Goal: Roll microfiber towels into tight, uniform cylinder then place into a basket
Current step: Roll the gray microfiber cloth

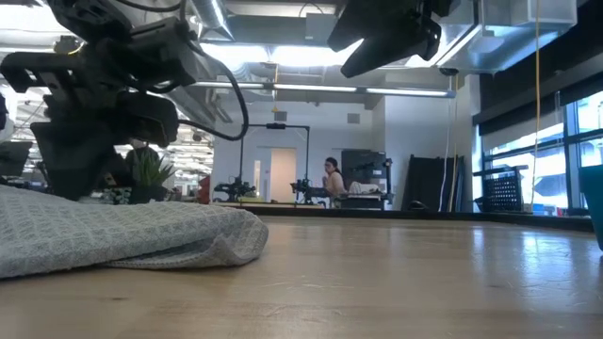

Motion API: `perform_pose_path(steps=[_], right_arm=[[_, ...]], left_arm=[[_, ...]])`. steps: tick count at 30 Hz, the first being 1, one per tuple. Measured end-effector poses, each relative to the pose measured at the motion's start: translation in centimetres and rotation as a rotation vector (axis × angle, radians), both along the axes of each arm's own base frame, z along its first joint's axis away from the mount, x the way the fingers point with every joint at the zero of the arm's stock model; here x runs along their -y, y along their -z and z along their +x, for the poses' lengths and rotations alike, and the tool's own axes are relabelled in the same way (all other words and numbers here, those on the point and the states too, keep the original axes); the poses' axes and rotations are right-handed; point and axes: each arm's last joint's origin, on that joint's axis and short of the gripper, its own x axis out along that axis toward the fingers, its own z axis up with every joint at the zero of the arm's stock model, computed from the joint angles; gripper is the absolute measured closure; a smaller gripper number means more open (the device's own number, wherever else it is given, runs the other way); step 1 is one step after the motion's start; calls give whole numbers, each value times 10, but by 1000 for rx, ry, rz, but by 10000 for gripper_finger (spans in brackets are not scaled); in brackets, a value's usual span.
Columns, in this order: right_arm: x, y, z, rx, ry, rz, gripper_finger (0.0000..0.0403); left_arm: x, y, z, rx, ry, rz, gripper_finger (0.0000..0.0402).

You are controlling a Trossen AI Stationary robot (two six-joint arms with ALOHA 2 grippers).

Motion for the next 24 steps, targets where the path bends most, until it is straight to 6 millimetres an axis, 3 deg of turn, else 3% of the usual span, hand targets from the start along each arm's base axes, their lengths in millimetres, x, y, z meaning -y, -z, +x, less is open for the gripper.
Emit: perform_pose_path(steps=[4, 7, 11, 18, 24], right_arm=[[0, 0, 0, 0, 0, 0, 175], [0, 0, 0, 1, 0, 0, 175], [0, 0, 0, 2, 0, 1, 175], [1, -1, 0, 23, 34, -36, 175], [4, 11, 10, 21, 43, -113, 175]], left_arm=[[0, -3, 2, 1, 5, 0, 394], [1, -16, 10, 38, 28, 6, 399], [0, -46, 21, 38, 91, 69, 400], [-7, -108, 23, -84, 116, 333, 401], [-2, -143, 22, -79, 181, 358, 401]])
